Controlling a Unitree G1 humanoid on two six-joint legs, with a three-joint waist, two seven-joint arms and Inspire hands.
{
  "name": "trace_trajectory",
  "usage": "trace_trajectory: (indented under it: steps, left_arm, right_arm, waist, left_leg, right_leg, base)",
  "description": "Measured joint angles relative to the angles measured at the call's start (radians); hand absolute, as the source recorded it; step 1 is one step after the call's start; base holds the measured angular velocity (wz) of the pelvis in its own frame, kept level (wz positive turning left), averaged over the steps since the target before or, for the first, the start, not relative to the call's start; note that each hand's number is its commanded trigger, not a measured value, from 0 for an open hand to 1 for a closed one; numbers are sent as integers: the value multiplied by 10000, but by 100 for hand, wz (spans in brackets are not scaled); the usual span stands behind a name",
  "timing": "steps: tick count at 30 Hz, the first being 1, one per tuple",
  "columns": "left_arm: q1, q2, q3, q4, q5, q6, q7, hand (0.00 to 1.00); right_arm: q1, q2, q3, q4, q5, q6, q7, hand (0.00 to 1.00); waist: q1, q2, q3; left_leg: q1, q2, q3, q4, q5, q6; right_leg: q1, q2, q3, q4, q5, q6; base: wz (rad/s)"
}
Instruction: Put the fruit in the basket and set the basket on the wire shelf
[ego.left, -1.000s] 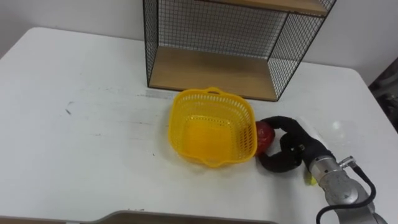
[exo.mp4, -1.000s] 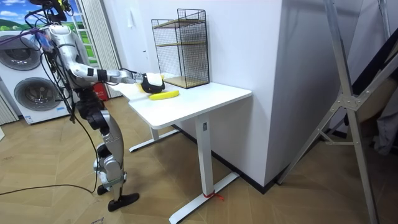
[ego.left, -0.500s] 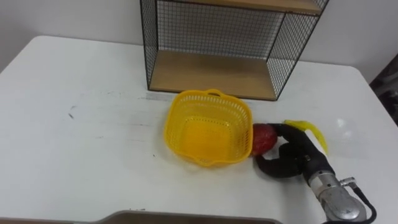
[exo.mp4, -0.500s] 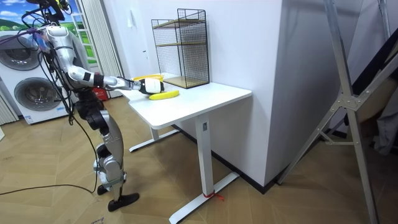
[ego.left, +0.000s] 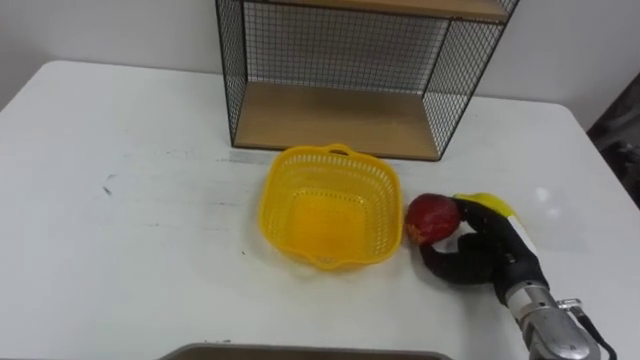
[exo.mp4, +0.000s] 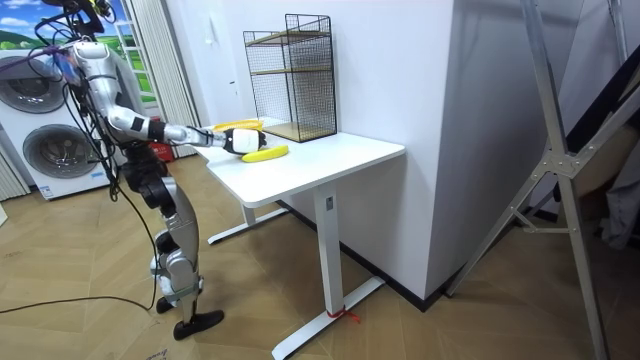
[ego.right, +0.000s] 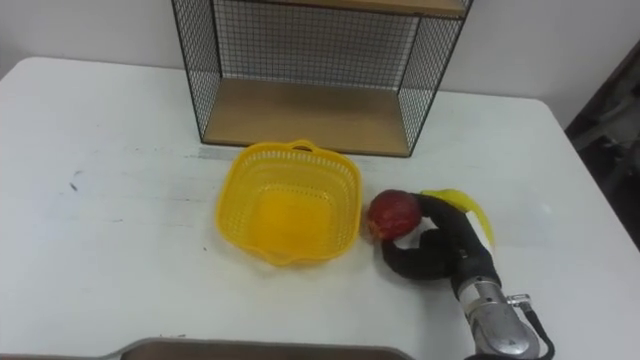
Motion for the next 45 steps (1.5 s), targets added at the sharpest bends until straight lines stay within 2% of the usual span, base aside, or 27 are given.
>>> trace_trajectory:
  steps: [8, 19, 24, 26, 27, 33, 35, 38, 45]
  left_arm:
    - [317, -73, 12, -190, -9, 12, 6, 0]
    - [260, -308, -16, -25, -118, 8, 5, 0]
    - [255, -367, -241, 32, -115, -67, 6, 0]
    - [243, -364, -239, 54, -117, -148, 5, 0]
    - [249, -365, -240, 54, -116, -148, 5, 0]
    - [243, -360, -224, 53, -45, -233, 4, 0]
    - [235, -343, -221, 85, -41, -323, 4, 0]
    - [233, -322, -220, 113, -59, -421, 6, 0]
    - [60, -298, -222, 320, -98, -420, -13, 0]
  right_arm:
    - [1, 0, -286, 22, 1107, 321, -94, 100]
    - [-37, -3, -290, 240, 2691, 324, -240, 100]
    - [-68, -7, -234, -138, 2600, 436, -212, 100]
    - [-62, -7, -170, -671, 2237, 504, -117, 100]
    - [-60, -7, -159, -834, 2194, 533, -55, 100]
    - [-72, -15, 44, -2206, 2149, 537, 92, 100]
    - [-73, -16, 125, -2464, 1974, 535, 166, 100]
    - [-73, -15, 139, -2495, 1812, 536, 349, 100]
    - [-75, -28, 138, -3059, 1403, 538, 369, 100]
  waist:
    - [7, 91, -80]
    - [10, 127, -47]
    - [11, 154, 39]
    - [6, 134, 127]
    - [8, 148, 136]
    - [94, 126, 109]
    - [129, 19, 37]
    - [245, -101, -3]
    - [280, -131, 52]
  left_leg:
    - [47, 4, 56, 17, -1, -3]
    - [91, -1, 54, -13, -7, -9]
    - [18, -6, 52, -3, -5, -10]
    - [6, -10, 53, -12, -5, -10]
    - [-12, -11, 59, -14, -5, -10]
    - [-136, -4, 96, -7, -3, -9]
    - [-124, 0, 95, -2, -3, -9]
    - [-112, -3, 95, 0, -3, -9]
    - [-174, 3, 70, 5, -5, -9]
  right_leg:
    - [48, 1, -24, -6, 0, 0]
    - [96, 1, -7, -33, -2, 3]
    - [-20, 7, 19, -7, -4, 5]
    - [-38, 11, 37, -8, -7, 8]
    - [-63, 12, 50, -7, -7, 8]
    - [-205, 22, 143, -1, -7, 8]
    - [-186, 22, 136, -1, -7, 8]
    - [-161, 14, 131, -2, -6, 8]
    - [-181, 7, 27, 15, 2, -2]
  base:
    - [0]
    - [0]
    - [-1]
    - [0]
    - [-5]
    - [-1]
    - [0]
    - [0]
    - [1]
